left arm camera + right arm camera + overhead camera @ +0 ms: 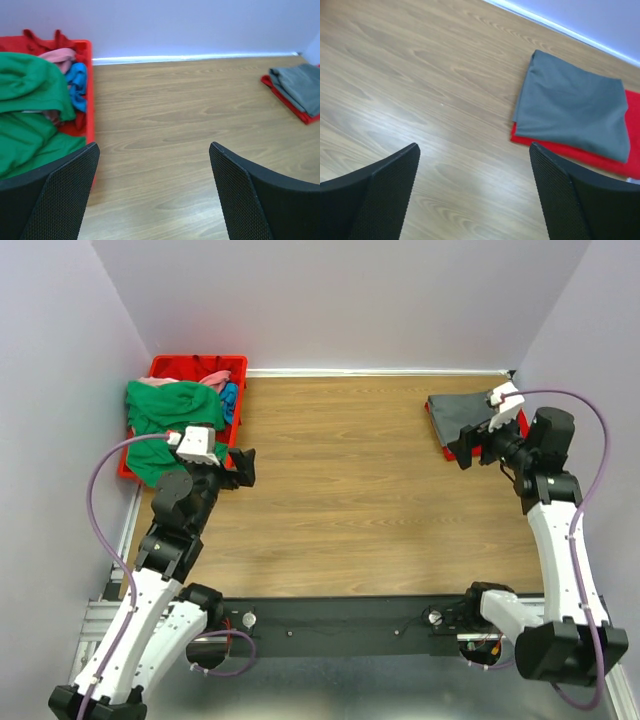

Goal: Fold and stack the t-shirts
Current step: Reset both grippers

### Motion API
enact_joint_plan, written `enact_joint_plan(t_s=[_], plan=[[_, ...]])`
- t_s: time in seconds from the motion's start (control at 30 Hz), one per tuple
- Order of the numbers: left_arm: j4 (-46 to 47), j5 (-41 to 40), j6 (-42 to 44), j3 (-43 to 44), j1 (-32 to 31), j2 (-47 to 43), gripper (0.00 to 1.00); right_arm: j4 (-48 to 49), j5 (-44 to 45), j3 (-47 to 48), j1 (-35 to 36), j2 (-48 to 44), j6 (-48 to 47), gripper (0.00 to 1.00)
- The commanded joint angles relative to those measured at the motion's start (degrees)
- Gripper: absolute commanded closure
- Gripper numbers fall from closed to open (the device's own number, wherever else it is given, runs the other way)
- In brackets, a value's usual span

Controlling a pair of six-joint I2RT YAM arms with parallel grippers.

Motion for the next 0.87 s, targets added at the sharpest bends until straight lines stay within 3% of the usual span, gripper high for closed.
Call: enact_joint_plan(t_s=[0.0, 0.1, 0.3, 0.83], plan=[[-2.8, -5.7, -3.2, 3.8, 3.1, -0.8, 0.02, 0.2, 2.2, -2.3, -0.4, -3.2, 4.8, 0.02], [-4.7, -8.4, -2.8, 7.2, 3.6, -1.7, 0.02, 3.0, 5.1, -3.4, -0.4, -4.2, 10.5, 0.0], [-6.3, -9.6, 2.2, 8.8, 3.6, -7.4, 0.02, 8.3, 19.9, -3.7, -0.4, -4.1, 24.1, 0.0], [-7.3, -7.4, 2.9, 6.8, 3.5, -11.3, 0.02, 8.5, 24.1, -3.3, -0.4, -4.5, 20.4, 0.0]])
